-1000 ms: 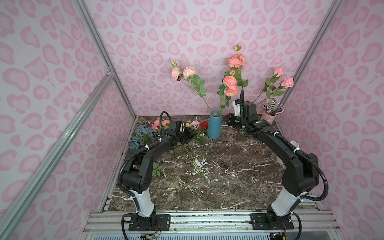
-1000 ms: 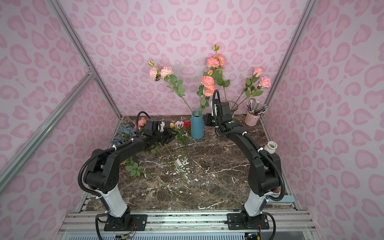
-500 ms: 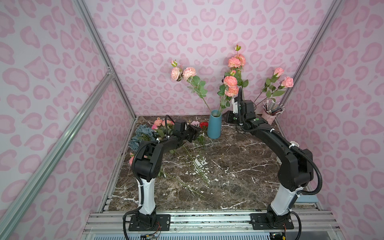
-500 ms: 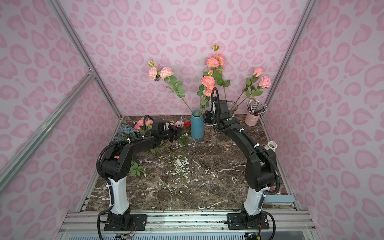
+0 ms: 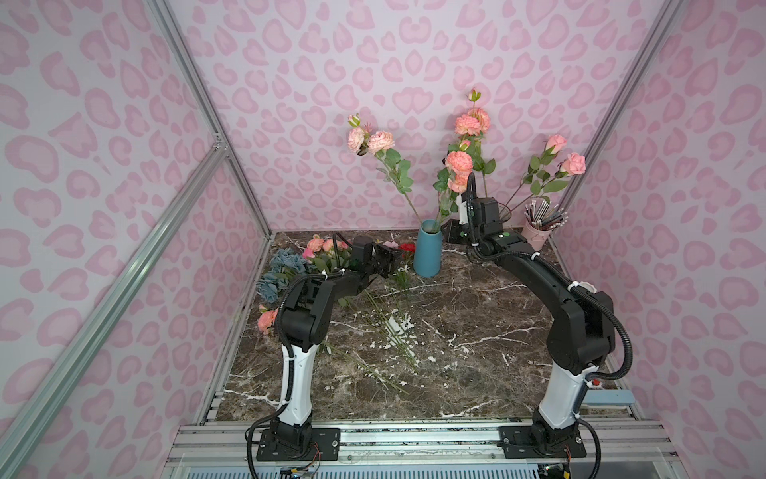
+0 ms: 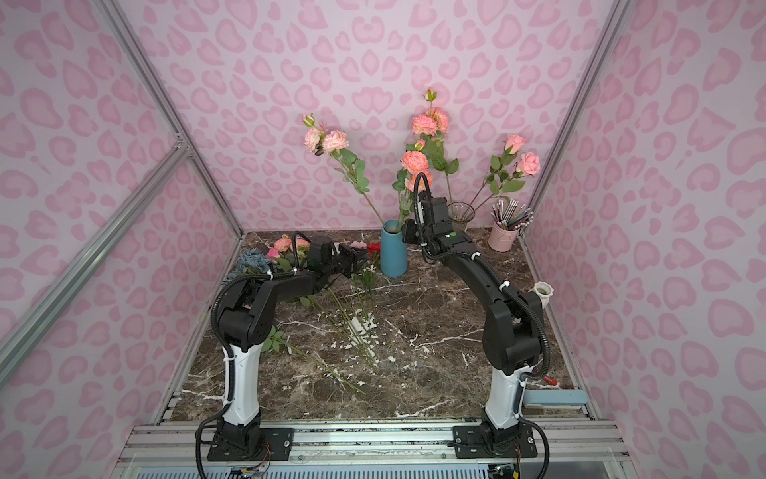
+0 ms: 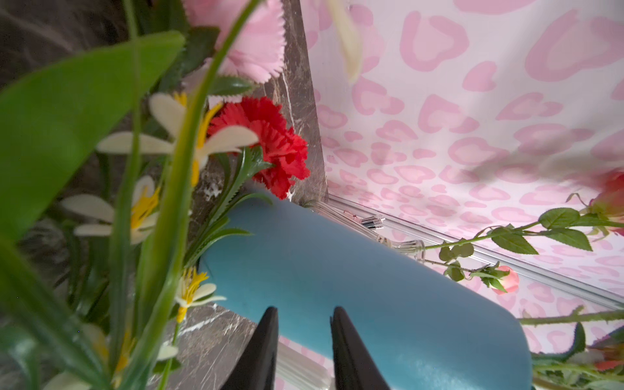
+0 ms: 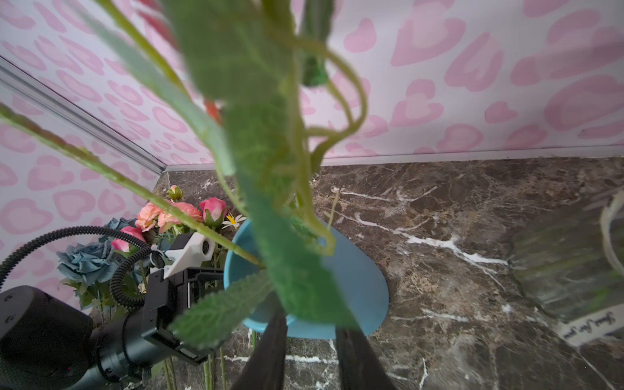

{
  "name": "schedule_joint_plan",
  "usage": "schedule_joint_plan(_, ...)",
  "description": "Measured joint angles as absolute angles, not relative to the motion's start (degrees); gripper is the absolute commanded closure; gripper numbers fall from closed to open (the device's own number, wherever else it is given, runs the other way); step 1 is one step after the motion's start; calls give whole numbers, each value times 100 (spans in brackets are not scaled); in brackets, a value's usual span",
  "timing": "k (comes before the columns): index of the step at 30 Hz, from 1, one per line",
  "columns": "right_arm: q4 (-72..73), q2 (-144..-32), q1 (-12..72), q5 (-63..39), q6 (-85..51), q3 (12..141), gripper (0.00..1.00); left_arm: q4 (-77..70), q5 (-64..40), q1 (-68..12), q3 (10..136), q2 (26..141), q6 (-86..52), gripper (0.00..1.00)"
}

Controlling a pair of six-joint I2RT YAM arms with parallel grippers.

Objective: Place the pink flowers into the vase
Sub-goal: Move the vase to the center of the board.

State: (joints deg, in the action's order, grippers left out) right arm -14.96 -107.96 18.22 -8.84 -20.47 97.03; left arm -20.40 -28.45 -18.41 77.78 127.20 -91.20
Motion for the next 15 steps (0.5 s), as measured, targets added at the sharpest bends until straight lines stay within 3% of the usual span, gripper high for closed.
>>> schedule_joint_plan(15,-1671,-11395,1938,-670,-1898,10311,71,-1426,-2648,-1859,8495,13163,-8986,70)
